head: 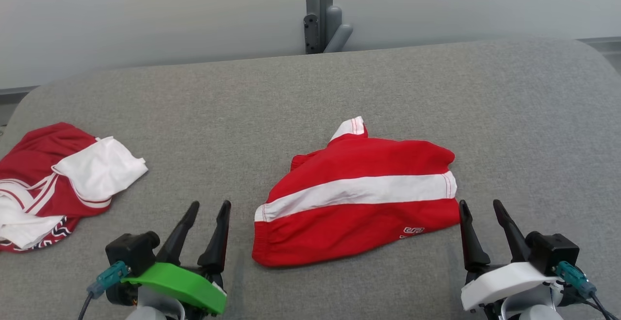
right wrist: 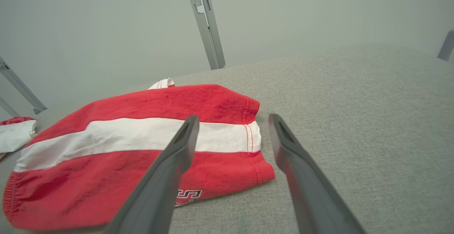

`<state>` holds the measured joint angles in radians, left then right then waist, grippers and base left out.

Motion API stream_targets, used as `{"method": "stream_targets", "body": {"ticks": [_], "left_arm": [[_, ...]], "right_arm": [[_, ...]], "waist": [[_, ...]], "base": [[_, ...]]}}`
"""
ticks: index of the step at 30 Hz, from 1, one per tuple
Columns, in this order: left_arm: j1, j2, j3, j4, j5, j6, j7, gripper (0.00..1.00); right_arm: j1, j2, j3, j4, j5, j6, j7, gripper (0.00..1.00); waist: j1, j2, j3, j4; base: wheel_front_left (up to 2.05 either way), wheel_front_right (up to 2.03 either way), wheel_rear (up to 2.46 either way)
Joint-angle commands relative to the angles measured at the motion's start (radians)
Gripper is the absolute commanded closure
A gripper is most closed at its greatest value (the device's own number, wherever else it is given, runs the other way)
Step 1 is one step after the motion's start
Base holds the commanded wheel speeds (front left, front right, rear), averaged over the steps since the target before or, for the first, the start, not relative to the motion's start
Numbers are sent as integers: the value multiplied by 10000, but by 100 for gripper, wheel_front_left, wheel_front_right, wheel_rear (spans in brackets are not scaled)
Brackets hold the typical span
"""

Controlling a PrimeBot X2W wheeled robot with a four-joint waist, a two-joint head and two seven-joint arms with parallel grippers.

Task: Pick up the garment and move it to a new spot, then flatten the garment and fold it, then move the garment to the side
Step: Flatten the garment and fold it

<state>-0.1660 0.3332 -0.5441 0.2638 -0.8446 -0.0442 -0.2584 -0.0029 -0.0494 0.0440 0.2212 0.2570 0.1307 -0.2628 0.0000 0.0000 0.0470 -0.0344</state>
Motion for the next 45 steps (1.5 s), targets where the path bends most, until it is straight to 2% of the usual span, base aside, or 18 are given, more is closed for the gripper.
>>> {"method": "stream_targets", "body": {"ticks": [1, 5, 7, 11, 15, 18, 28, 29, 30, 32, 34, 45], "left_arm": [[143, -115, 180, -158, 230, 116, -79, 0], [880, -947, 1551, -1108, 1779, 527, -68, 0], [1180, -1402, 2107, -1450, 2573, 599, -72, 0], [1648, -2063, 2780, -1743, 4046, 410, -65, 0], [1802, -2408, 2945, -1774, 5071, 6, -66, 0], [1825, -2570, 3111, -1805, 5457, -213, -67, 0], [1662, -2791, 3399, -1742, 6049, -624, -67, 0], [1640, -2797, 3416, -1738, 6086, -647, -68, 0], [1619, -2804, 3435, -1740, 6109, -673, -68, 0], [1595, -2813, 3466, -1751, 6149, -690, -68, 0], [1607, -2821, 3519, -1762, 6189, -697, -68, 0], [1654, -2824, 3488, -1525, 5832, -668, -68, 0]], "right_arm": [[-118, -21, -29, 121, 60, -1, -36, 0], [-757, -24, -195, 1081, -31, -1, -36, 0], [-1096, -24, -326, 1671, -168, 0, -36, 0], [-1826, -411, -257, 3164, -173, -1, -36, 0], [-2527, -863, -187, 4423, 19, -1, -36, 0], [-3024, -1103, -94, 5185, 246, -1, -36, 0], [-3994, -1405, 618, 6762, 1104, -1, -36, 0], [-4033, -1416, 709, 6785, 1108, -1, -36, 11], [-4074, -1463, 774, 6746, 1062, -1, -36, 52], [-4058, -1530, 824, 6646, 1024, -1, -36, 90], [-3964, -1597, 869, 6480, 968, -1, -36, 100], [-3260, -2044, 639, 5459, 811, -1, -36, 100]], "waist": [[0, 0, -26, 135], [0, 0, 14, 425], [0, 0, 64, 607], [0, 0, 182, 1041], [0, 0, 379, 1401], [0, 0, 555, 1580], [0, 0, 797, 1737], [0, 0, 804, 1729], [0, 0, 808, 1718], [0, 0, 806, 1685], [0, 0, 794, 1630], [0, 0, 646, 1279]], "base": [[0, 0, 0], [0, 0, 0], [0, 0, 0], [0, 0, 0], [0, 0, 0], [0, 0, 0], [0, 0, 0], [0, 0, 0], [0, 0, 0], [0, 0, 0], [0, 0, 0], [0, 0, 0]]}}
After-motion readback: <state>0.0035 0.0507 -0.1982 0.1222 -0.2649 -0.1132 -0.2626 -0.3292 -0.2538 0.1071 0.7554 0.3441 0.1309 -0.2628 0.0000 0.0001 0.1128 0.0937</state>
